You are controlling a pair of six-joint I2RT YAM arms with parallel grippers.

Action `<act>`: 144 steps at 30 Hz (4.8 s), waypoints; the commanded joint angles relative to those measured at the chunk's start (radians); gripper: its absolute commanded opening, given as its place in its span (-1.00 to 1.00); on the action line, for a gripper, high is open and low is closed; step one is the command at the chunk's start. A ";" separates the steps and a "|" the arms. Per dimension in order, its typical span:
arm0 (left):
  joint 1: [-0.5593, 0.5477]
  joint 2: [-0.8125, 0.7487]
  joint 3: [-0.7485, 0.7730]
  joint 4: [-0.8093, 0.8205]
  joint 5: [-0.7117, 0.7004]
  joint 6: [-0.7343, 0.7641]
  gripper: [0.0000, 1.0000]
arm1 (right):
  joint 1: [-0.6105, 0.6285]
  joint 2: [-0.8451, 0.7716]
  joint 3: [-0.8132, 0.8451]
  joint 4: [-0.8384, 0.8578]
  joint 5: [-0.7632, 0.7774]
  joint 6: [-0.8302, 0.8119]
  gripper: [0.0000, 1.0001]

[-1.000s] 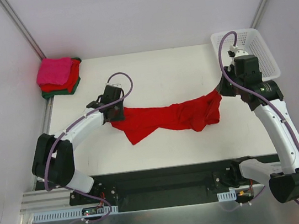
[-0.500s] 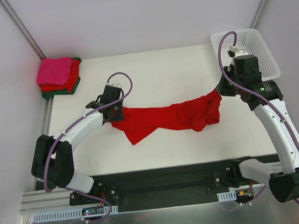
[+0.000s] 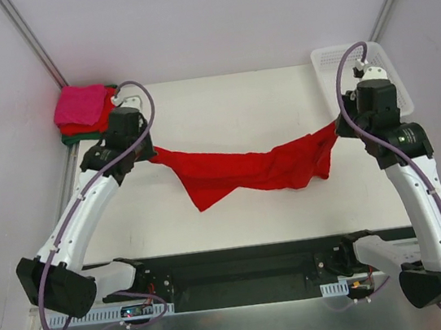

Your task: Fold and stack the t-shirts

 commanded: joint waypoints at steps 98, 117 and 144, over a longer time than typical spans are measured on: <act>0.328 -0.075 0.006 -0.214 0.074 0.008 -1.00 | 0.141 -0.025 -0.278 -0.168 0.112 0.214 -0.98; 0.323 -0.086 -0.065 -0.201 0.080 0.015 -1.00 | 0.377 0.150 -0.297 -0.051 0.264 0.207 0.27; 0.323 -0.121 -0.097 -0.198 0.053 0.027 -1.00 | 0.249 0.432 -0.393 0.444 -0.355 0.187 0.12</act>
